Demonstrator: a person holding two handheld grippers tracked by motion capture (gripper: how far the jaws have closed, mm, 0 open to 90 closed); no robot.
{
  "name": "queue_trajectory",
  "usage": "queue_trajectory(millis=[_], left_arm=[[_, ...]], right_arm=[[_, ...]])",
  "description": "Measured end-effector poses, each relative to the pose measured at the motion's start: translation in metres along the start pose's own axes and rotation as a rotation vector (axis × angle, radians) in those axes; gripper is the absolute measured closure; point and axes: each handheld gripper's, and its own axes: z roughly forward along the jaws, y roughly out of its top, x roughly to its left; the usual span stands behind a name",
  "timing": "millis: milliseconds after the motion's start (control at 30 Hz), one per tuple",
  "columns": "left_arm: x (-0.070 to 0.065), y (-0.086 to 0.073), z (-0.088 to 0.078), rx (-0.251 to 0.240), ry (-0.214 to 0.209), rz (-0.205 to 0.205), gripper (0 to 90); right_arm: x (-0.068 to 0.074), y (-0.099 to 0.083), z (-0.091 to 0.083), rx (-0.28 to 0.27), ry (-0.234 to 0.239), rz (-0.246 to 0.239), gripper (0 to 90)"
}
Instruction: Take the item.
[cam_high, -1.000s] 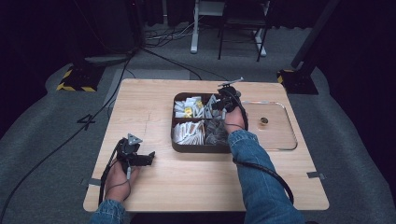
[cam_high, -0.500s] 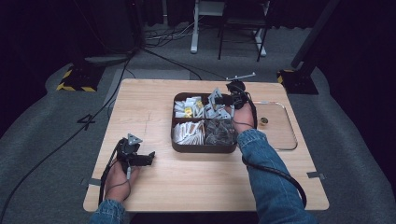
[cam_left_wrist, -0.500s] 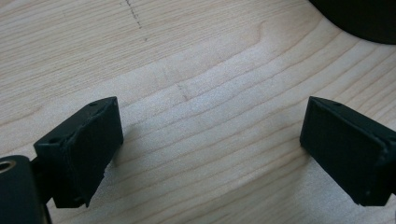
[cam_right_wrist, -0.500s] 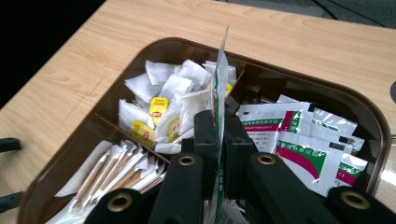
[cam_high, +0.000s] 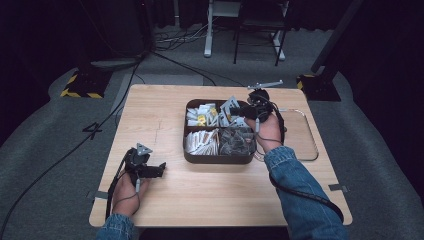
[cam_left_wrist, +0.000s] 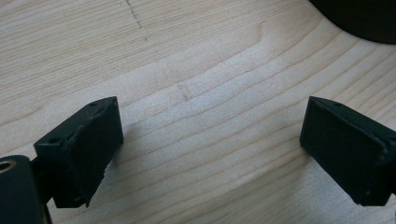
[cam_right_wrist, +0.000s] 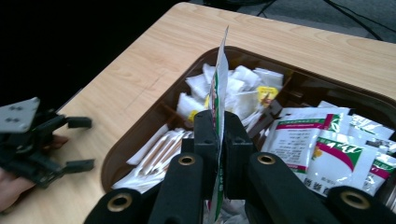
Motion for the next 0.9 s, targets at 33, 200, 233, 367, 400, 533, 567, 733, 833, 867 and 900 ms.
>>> queue_trajectory(millis=[33, 200, 233, 367, 400, 533, 567, 733, 833, 867, 900], left_arm=[[0.000, 0.000, 0.000, 0.000, 0.000, 0.000, 6.2], [0.000, 0.000, 0.000, 0.000, 0.000, -0.001, 6.2], [0.000, 0.000, 0.000, 0.000, 0.000, 0.000, 6.2], [0.000, 0.000, 0.000, 0.000, 0.000, 0.000, 6.2], [0.000, 0.000, 0.000, 0.000, 0.000, 0.000, 6.2], [0.000, 0.000, 0.000, 0.000, 0.000, 0.000, 6.2], [0.000, 0.000, 0.000, 0.000, 0.000, 0.000, 6.2], [0.000, 0.000, 0.000, 0.000, 0.000, 0.000, 6.2], [0.000, 0.000, 0.000, 0.000, 0.000, -0.001, 6.2], [0.000, 0.000, 0.000, 0.000, 0.000, 0.000, 6.2], [0.000, 0.000, 0.000, 0.000, 0.000, -0.001, 6.2]], right_arm=[[0.003, -0.001, -0.003, -0.001, 0.007, -0.007, 86.7], [0.019, -0.011, -0.014, 0.007, 0.022, -0.053, 86.7], [0.022, -0.014, -0.016, 0.011, 0.025, -0.063, 86.7], [0.034, -0.025, -0.023, 0.019, 0.046, -0.096, 86.7], [0.038, -0.027, -0.024, 0.023, 0.050, -0.105, 86.7], [0.052, -0.038, -0.031, 0.035, 0.071, -0.146, 86.7], [0.058, -0.044, -0.033, 0.042, 0.082, -0.158, 86.7], [0.072, -0.054, -0.037, 0.048, 0.108, -0.187, 86.7], [0.079, -0.062, -0.039, 0.055, 0.118, -0.203, 86.7], [0.081, -0.065, -0.039, 0.060, 0.117, -0.208, 86.7], [0.084, -0.068, -0.038, 0.063, 0.108, -0.220, 86.7]])
